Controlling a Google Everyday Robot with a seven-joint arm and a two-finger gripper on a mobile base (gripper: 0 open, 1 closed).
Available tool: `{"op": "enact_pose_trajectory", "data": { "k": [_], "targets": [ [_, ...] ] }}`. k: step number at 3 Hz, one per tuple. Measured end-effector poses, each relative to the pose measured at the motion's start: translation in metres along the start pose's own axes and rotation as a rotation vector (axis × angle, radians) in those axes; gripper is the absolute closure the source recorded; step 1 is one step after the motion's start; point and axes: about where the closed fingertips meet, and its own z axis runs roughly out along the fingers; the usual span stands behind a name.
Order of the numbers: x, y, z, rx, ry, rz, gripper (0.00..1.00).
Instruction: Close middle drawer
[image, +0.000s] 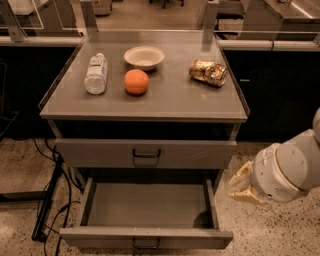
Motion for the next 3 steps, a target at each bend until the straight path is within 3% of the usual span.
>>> {"op": "enact_pose_trajectory", "data": {
  "k": [1, 3],
  "targets": [
    [0.004, 0.002, 0.007, 0.000, 0.000, 0.005, 1.00],
    [0.006, 0.007, 0.017, -0.017, 0.009, 0.011, 1.00]
  ]
}}
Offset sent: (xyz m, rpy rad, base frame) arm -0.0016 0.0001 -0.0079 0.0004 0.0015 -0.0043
